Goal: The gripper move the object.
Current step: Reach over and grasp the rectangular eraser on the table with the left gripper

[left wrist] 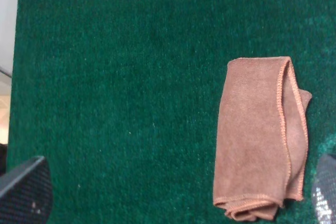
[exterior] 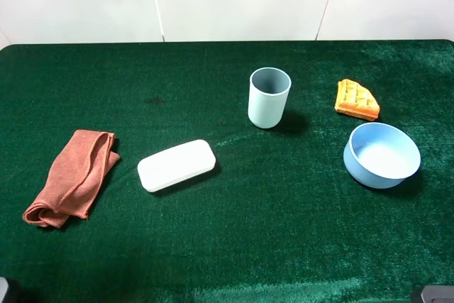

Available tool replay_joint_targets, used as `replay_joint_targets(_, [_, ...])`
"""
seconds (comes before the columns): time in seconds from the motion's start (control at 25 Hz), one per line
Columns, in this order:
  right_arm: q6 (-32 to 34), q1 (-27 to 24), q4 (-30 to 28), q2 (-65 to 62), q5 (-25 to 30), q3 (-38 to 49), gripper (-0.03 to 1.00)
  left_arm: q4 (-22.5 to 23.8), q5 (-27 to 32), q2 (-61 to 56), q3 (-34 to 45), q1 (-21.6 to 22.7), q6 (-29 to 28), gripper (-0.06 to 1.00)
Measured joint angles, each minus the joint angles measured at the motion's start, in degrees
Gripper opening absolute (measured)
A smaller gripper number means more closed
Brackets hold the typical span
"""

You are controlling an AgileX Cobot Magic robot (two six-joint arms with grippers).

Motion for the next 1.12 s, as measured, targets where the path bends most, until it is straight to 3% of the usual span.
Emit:
replay_joint_targets(0.52, [0.0,0.0,0.1,0.0,0.0,0.0,0.66,1.1,-1.7,30.1,-14.8,-14.0,1.9,0.99])
replay_joint_targets(1.12, [0.0,0.0,0.1,0.0,0.0,0.0,0.66,1.2,-2.9,58.1,-29.4,-33.1,16.0,0.99])
